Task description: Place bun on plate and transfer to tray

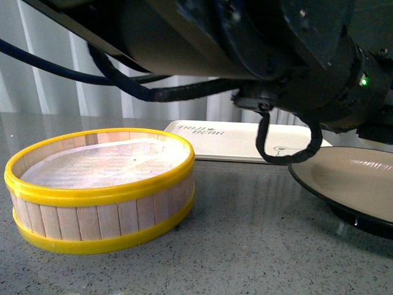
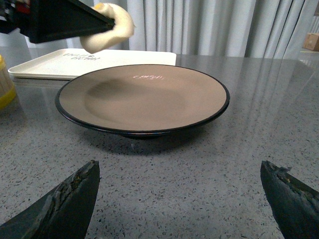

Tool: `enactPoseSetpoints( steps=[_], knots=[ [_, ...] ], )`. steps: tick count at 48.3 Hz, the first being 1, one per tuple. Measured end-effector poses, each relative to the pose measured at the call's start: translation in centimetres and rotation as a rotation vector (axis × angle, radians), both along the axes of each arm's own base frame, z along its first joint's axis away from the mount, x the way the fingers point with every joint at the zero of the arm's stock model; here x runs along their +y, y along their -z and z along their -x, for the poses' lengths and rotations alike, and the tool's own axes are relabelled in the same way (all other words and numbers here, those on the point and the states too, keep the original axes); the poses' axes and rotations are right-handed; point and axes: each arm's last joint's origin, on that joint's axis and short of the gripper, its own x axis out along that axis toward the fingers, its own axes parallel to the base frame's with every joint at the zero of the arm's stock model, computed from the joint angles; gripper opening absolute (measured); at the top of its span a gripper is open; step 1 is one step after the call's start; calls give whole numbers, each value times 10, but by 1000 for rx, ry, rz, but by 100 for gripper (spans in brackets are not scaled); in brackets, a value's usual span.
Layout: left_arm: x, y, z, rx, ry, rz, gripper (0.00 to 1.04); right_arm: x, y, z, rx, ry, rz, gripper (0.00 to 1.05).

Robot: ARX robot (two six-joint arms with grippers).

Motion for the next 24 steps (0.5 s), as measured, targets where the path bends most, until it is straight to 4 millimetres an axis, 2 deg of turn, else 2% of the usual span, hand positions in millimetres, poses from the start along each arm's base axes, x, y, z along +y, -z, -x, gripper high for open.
enactPoseSetpoints(
  steps=[8, 24],
  knots=[
    [-16, 20, -4, -4, 40, -75, 5, 0, 0, 0, 0, 0, 0, 96],
    [-27, 32, -24, -9, 1, -120, 5, 0, 0, 0, 0, 0, 0, 96]
  ],
)
